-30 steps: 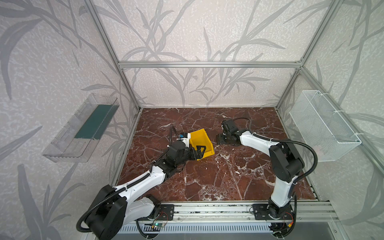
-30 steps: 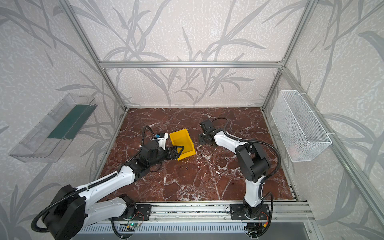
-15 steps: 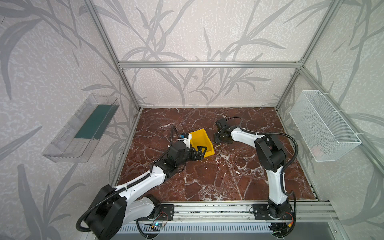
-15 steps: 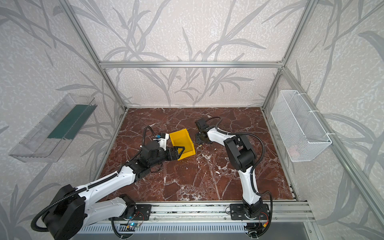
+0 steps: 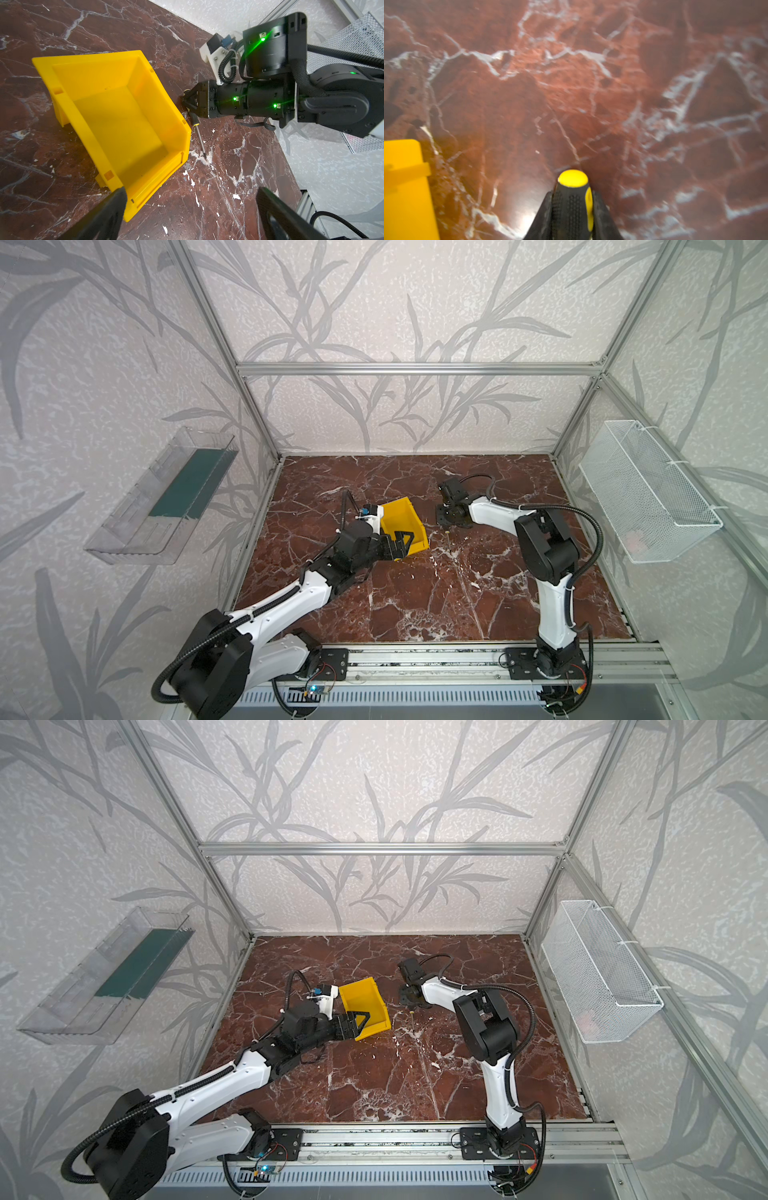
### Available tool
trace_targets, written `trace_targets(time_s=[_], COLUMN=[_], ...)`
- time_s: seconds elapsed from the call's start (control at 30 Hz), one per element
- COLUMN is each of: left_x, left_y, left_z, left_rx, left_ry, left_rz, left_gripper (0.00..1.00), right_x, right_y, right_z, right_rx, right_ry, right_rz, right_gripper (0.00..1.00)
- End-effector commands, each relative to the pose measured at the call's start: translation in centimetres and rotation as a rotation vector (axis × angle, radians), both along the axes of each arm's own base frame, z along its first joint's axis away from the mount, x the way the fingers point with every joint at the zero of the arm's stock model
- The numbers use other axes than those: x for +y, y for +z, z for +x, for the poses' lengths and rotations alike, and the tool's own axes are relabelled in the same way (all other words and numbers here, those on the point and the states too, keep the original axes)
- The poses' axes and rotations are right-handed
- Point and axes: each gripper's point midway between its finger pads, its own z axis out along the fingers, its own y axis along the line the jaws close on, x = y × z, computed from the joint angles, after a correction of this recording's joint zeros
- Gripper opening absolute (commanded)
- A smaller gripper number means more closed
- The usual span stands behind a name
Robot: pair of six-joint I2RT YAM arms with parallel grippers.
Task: Put the screwdriver in the bin
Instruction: 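Hold the bin with the left gripper while the right gripper grasps the screwdriver handle, then lift the screwdriver with the right gripper and carry it over the bin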
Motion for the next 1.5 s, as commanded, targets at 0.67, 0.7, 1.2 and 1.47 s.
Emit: trace_targets(time_s=[0.67,0.7,1.2,1.47], left_x=[0.8,1.2,5.5,5.9], left_y=[1.1,1.3,5.0,3.8], left_z=[1.3,1.5,1.7,0.9], left_rx=[0.016,0.037,0.033,0.056], left_ry=[0.049,0.063,0.149,0.154], left_rz=[0.036,0.01,-0.168,-0.186], left_gripper=[0.99,0.99,0.99,0.99], right_x=[-9.4,-8.5,8.3,12.3], right_y=[11.3,12.5,23.4,18.5], right_z=[-5.2,-5.1,-4.2,-1.1], right_rx=[-0.111,-0.124,-0.331,-0.353], right_ry=[-0.163,-0.149,0.09,-0.012], right_rz=[0.326,0.371,0.664,0.643], right_gripper=[0.21,0.21,0.22,0.22])
